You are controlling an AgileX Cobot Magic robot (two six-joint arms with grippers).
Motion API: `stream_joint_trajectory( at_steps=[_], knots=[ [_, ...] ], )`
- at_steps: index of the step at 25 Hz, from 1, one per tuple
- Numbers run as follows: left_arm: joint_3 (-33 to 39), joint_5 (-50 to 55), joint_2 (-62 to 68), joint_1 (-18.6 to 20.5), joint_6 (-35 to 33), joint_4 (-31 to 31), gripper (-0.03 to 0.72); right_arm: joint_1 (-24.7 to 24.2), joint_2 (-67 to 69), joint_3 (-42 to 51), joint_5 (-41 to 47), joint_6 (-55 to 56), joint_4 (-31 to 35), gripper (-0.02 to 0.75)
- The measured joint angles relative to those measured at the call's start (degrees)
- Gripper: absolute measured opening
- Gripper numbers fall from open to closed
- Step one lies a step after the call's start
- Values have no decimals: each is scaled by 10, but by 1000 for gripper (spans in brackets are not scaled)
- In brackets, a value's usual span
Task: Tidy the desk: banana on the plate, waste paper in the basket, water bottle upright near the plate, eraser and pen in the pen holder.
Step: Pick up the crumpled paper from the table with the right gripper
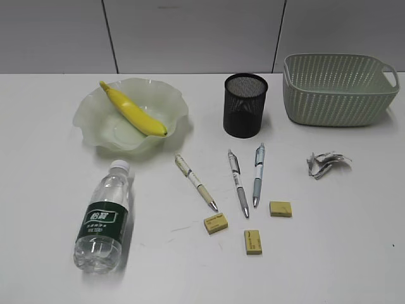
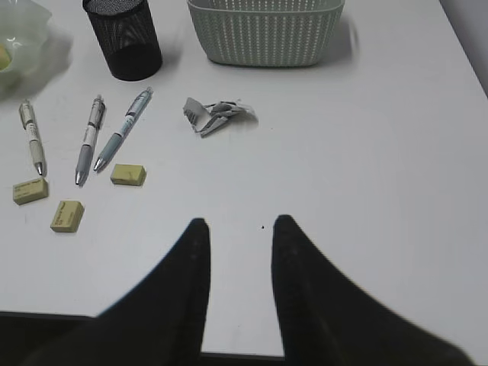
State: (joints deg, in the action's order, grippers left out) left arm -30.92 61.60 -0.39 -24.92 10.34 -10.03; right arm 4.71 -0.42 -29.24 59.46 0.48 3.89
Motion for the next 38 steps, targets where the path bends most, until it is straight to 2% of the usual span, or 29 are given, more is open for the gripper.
stream_joint_trajectory(
  at_steps=[11,13,17,19,22,26,28,32,35,38],
  knots=[
    [1,-8,0,4,0,5,331,0,24,-6,-12,-32,3,238],
    [1,-8,0,23,0,11,331,0,67,-11,-29,-41,3,238],
    [1,-8,0,99,0,14,331,0,187,-20,-81,-46,3,238],
    [1,-8,0,123,0,15,331,0,259,-26,-114,-51,5,244],
    [1,-8,0,129,0,16,331,0,379,-46,-167,-79,22,293],
    [1,-8,0,129,0,16,330,0,544,-95,-212,-133,90,386],
    [1,-8,0,129,0,16,329,0,614,-127,-224,-155,119,401],
    [1,-8,0,129,0,16,328,0,762,-189,-253,-168,129,437],
    [1,-8,0,129,0,16,328,0,867,-238,-258,-172,129,575],
    [1,-8,0,129,0,16,328,0,964,-280,-258,-173,124,638]
  ],
)
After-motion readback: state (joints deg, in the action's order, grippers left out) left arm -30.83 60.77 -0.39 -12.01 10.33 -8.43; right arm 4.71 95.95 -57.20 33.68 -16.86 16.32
